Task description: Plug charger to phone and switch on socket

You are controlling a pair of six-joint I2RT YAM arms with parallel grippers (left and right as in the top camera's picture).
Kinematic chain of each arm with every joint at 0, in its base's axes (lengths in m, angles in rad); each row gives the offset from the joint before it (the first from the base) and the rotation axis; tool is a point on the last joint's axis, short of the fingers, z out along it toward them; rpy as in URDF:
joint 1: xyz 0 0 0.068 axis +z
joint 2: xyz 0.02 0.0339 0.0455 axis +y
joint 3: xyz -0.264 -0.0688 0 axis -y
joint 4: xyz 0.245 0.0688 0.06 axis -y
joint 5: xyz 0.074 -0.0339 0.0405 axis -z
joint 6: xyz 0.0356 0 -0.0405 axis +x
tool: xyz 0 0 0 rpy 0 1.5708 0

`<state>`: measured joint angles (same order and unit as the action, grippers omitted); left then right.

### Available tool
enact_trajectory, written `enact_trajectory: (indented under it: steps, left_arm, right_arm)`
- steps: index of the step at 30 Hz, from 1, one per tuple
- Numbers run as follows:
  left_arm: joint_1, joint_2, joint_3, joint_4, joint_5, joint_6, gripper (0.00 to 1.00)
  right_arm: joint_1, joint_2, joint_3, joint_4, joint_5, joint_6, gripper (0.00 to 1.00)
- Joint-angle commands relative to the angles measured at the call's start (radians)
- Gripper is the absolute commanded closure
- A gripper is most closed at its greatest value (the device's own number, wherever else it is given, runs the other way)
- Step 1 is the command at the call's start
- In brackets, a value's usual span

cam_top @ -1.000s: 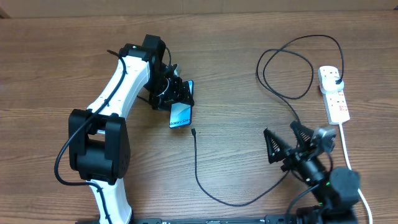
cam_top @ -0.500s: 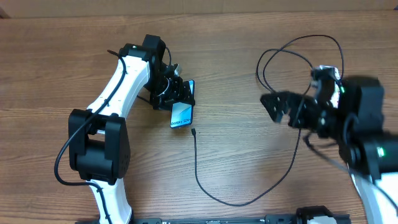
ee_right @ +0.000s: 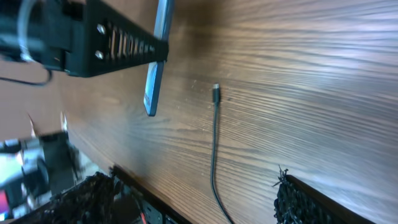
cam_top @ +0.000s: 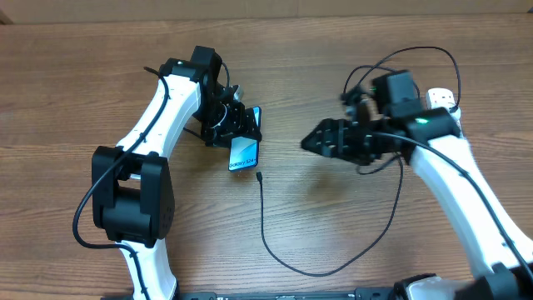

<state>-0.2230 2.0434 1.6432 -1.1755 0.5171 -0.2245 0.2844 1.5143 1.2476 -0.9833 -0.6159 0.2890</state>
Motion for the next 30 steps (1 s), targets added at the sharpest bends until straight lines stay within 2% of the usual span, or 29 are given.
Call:
enact_trajectory:
  steps: [1,8,14,17,24,28,30]
  left_arm:
    - [-0.002,-0.003,0.022,-0.006,0.035,0.03,0.26]
    - [-0.002,-0.003,0.022,-0.019,0.111,0.031,0.25]
    - [-0.002,-0.003,0.022,-0.024,0.169,0.047,0.25]
    - [-0.002,-0.003,0.022,-0.024,0.171,0.054,0.25]
    - [-0.002,-0.003,0.022,-0.019,0.201,0.055,0.25]
    - [-0.002,-0.003,0.022,-0.011,0.245,0.063,0.25]
    - [-0.002,-0.003,0.022,-0.005,0.274,0.065,0.25]
  right_arm:
    - [0.079,0.073,0.021,0.048,-0.022,0.019,0.14]
    - [0.188,0.211,0.021,0.226,-0.022,0.14,0.1]
    - [0.206,0.28,0.021,0.366,-0.023,0.247,0.11]
    - [0.205,0.283,0.021,0.42,-0.022,0.287,0.18]
    - [0.206,0.283,0.021,0.446,-0.022,0.34,0.45]
    - [0.207,0.283,0.021,0.448,-0.022,0.376,0.5]
    - [0.206,0.283,0.021,0.448,-0.022,0.389,0.57]
